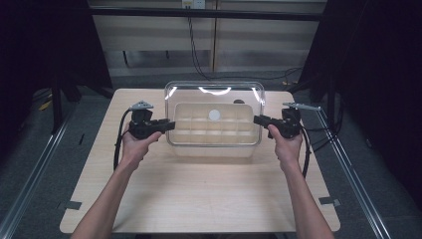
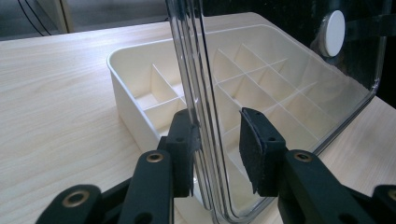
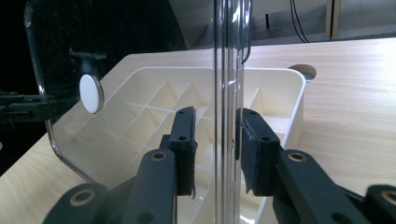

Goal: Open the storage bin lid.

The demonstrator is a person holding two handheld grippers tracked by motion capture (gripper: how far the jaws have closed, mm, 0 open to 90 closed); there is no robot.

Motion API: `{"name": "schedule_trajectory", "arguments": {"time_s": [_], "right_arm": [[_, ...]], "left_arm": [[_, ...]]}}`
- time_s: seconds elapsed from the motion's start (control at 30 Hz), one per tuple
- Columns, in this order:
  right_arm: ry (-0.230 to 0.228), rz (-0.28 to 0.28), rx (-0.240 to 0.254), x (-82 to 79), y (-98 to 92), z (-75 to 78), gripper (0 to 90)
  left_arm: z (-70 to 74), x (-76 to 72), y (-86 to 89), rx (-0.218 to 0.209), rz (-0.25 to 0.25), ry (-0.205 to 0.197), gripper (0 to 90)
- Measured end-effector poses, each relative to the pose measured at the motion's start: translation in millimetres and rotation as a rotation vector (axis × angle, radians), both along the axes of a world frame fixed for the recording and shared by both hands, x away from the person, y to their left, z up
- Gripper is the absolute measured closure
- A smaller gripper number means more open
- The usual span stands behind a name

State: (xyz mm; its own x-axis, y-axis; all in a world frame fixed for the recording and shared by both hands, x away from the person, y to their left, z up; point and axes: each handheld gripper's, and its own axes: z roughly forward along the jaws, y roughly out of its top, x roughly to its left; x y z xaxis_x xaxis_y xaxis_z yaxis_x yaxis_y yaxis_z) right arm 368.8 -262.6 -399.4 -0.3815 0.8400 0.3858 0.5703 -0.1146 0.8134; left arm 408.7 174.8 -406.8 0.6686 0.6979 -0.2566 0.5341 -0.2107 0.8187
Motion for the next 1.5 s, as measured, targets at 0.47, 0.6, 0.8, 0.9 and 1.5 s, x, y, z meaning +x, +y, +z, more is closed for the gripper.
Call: {"name": "schedule_trajectory", "arguments": {"time_s": [0.47, 0.6, 0.8, 0.9, 1.5], "right_arm": [[-0.009, 0.018, -0.005, -6.2, 3.3, 2.9, 68.8], [-0.01, 0.026, -0.009, -8.7, 2.6, 3.1, 68.8], [-0.02, 0.036, -0.014, -12.5, 2.0, 5.9, 69.1], [-0.02, 0.036, -0.009, -13.8, 0.9, 5.3, 69.0], [-0.021, 0.044, 0.001, -20.6, 1.5, 0.8, 68.5]], "left_arm": [[2.2, -7.8, 4.9, -0.009, -0.011, -0.015, 67.5], [2.0, -12.8, 5.4, -0.012, -0.02, -0.025, 67.6], [0.6, -15.9, 6.4, -0.017, -0.025, -0.019, 68.1], [2.1, -18.1, 5.8, -0.017, -0.029, -0.023, 68.4], [8.7, -28.4, 8.4, -0.006, -0.039, -0.038, 69.1]]}}
